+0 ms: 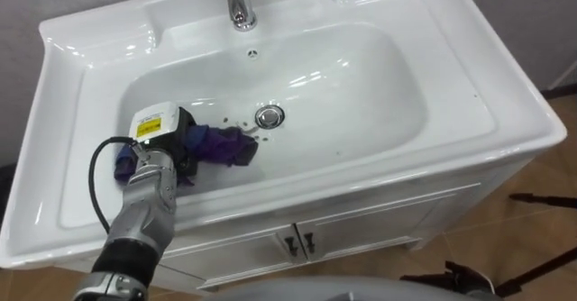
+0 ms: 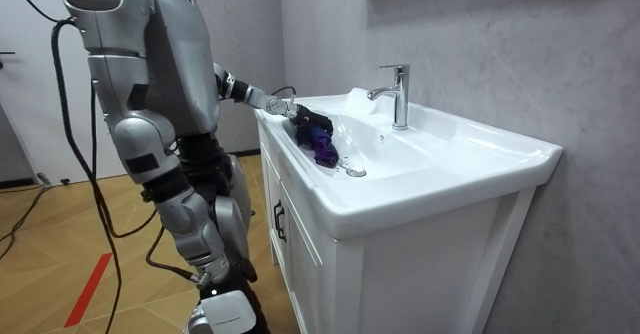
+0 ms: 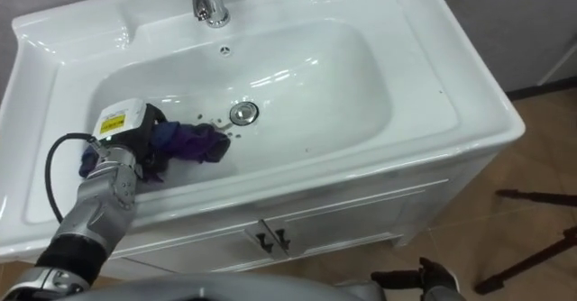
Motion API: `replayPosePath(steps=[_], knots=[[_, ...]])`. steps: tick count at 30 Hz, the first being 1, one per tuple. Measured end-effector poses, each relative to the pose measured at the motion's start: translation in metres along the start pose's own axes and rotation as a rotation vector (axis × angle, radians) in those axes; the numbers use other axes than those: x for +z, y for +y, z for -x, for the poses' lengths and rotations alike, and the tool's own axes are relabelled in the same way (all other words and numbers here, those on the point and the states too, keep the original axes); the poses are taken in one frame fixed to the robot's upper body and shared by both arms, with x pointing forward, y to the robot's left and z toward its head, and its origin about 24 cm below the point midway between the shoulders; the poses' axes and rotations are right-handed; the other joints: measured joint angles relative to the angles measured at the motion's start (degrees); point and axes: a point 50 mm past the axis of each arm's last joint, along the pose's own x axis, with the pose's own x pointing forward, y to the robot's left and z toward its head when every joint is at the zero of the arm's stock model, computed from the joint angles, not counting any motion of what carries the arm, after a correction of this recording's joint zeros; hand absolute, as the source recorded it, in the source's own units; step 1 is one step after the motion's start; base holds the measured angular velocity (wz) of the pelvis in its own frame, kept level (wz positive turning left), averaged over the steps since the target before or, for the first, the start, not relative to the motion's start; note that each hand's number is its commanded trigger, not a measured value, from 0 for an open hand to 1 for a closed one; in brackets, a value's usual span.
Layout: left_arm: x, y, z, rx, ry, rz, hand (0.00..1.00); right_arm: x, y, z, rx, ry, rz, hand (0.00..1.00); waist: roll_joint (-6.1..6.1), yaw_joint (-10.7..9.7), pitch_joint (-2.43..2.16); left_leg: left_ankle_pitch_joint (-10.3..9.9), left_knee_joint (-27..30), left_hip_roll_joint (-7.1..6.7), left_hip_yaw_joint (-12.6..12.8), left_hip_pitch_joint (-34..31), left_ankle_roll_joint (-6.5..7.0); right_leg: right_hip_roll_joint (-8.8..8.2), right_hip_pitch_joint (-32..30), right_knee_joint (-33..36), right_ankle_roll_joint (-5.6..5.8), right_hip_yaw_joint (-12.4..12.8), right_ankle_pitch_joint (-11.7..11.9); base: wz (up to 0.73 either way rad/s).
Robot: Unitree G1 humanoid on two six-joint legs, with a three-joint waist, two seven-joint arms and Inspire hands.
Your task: Wipe basin
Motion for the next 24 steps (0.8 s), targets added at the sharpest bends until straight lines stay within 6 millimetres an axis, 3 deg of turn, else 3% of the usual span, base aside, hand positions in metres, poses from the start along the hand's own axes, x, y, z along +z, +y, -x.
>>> replayPosePath(steps=[12, 18, 24], knots=[[0.003, -0.003, 0.0, 0.031, 0.001, 0.02, 1.0, -0.002, 0.004, 0.0, 0.014, 0.007, 0.012, 0.0, -1.6, -0.4, 0.02, 0.0, -1.0, -0.1, 0.6, 0.5, 0.0, -0.03, 0.0, -0.8, 0.12, 0.6, 0.0, -0.02], [0.012, 0.003, -0.003, 0.049, -0.018, 0.065, 1.0, -0.003, 0.014, 0.0, 0.053, 0.008, -0.002, 0.0, -3.55, -1.1, 0.09, 0.0, -1.1, -0.24, -0.1, -0.1, 0.0, -0.06, 0.0, -0.7, 0.15, -0.3, 0.1, 0.07], [0.019, 0.006, -0.006, 0.029, -0.036, 0.058, 1.0, -0.002, 0.016, 0.0, 0.06, 0.004, -0.032, 0.0, -3.36, -2.1, 0.25, 0.0, -1.0, -0.25, -0.4, -0.3, 0.0, -0.09, 0.0, -0.4, 0.15, -0.6, 0.1, 0.02]])
